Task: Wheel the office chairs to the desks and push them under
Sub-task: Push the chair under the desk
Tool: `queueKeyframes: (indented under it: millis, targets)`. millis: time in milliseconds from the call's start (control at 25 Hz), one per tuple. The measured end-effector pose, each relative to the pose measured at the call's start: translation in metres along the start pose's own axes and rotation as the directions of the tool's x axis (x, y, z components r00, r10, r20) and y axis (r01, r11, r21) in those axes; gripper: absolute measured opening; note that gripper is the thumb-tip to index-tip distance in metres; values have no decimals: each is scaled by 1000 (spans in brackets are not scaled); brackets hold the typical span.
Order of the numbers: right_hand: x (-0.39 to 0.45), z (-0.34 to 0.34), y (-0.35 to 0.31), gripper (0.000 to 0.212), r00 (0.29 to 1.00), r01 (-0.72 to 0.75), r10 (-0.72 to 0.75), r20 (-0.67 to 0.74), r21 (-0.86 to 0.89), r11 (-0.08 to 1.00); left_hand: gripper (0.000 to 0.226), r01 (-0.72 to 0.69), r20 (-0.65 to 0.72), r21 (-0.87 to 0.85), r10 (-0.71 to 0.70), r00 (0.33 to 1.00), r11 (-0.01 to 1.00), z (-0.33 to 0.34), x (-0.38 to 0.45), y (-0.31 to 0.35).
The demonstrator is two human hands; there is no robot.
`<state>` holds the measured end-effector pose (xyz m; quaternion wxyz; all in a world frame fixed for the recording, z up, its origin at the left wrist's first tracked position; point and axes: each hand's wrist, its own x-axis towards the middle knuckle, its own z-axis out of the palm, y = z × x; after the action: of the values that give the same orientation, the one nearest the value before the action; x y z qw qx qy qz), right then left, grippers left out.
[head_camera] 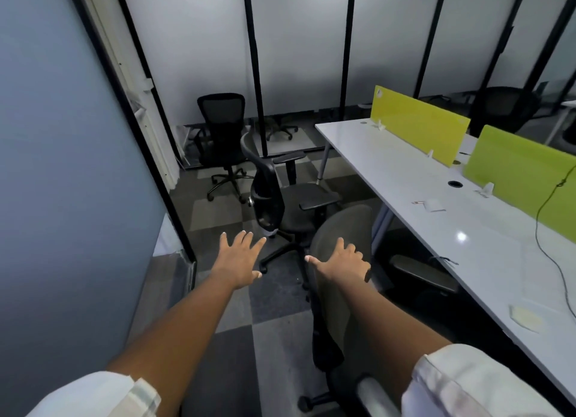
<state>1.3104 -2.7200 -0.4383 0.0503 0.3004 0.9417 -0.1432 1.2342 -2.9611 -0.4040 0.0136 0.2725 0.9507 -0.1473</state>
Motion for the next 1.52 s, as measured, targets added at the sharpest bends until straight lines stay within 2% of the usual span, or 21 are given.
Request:
queueKeyframes:
  millis: [120,280,360,520,600,720,960,1120,1240,1320,1400,1520]
  targets:
    - [45,0,-34,123,999,-39,39,11,21,999,92,-70,-8,-21,69,998,997,-5,61,-21]
    - [89,24,-57,120,981,-185,185,51,5,983,93,-186,-1,-24,186,983,982,15,136,-38]
    - [108,41,-66,115,959,-271,267,91,30,962,94,-259,12,-35,260,966,965,27,177,-48]
    - [135,72,-87,104,874,-486,482,68,156,860,98,-443,34,-17,443,896,896,51,256,-52]
    - [143,75,-96,99,839,-544,541,59,133,829,101,-542,39,8,541,840,841,49,286,-45]
    - [141,74,-96,92,817,-576,574,44,92,812,104,-657,-40,75,661,750,750,23,330,-14]
    - [87,71,-84,88,882,-469,472,11,135,873,126,-828,-129,282,875,467,484,-1,337,62]
    - [28,75,-76,85,914,-405,407,1,98,909,128,-873,18,343,927,376,347,17,312,82]
    - [-9,91,-77,69,904,-418,418,-93,22,908,110,-919,123,337,958,259,205,27,285,95]
    - [-36,103,-72,60,869,-484,480,-118,-8,875,100,-943,170,310,969,177,118,33,261,103]
    - [-59,106,-61,48,851,-522,516,-96,-57,851,89,-967,219,244,967,129,74,39,235,107]
    - [-92,106,-40,34,862,-507,504,-52,-126,853,81,-994,279,63,955,99,84,51,195,113]
